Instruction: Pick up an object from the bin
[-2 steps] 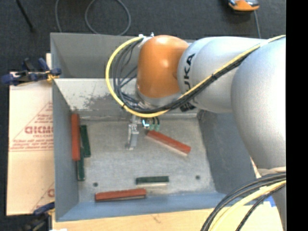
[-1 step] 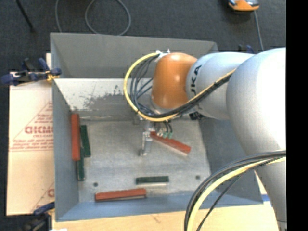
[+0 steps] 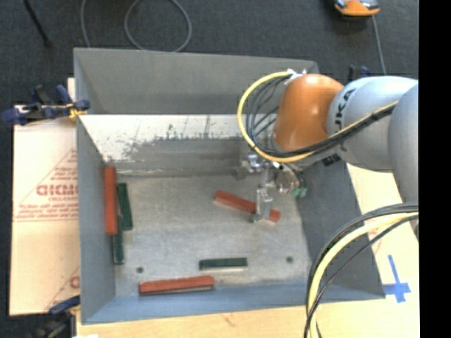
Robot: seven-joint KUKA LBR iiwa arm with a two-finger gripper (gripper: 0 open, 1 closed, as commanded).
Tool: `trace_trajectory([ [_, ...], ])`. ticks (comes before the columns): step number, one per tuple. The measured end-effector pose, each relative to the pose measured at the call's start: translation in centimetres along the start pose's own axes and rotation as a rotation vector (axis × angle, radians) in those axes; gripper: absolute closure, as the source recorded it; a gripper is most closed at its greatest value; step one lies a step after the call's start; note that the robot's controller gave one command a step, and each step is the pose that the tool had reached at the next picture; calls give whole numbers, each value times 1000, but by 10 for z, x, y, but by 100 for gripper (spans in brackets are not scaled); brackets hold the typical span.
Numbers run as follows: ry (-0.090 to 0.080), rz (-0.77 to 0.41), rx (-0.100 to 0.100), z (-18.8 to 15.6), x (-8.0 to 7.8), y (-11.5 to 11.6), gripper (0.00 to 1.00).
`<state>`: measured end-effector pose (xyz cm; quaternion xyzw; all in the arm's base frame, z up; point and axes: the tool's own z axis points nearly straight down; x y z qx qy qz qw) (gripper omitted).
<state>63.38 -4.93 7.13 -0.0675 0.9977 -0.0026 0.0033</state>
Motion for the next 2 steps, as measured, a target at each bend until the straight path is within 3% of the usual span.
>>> trace_trajectory([
  [1, -1, -2, -5, 0, -1, 5, 100],
  [2, -7, 32, -4, -161, 24, -2, 100],
])
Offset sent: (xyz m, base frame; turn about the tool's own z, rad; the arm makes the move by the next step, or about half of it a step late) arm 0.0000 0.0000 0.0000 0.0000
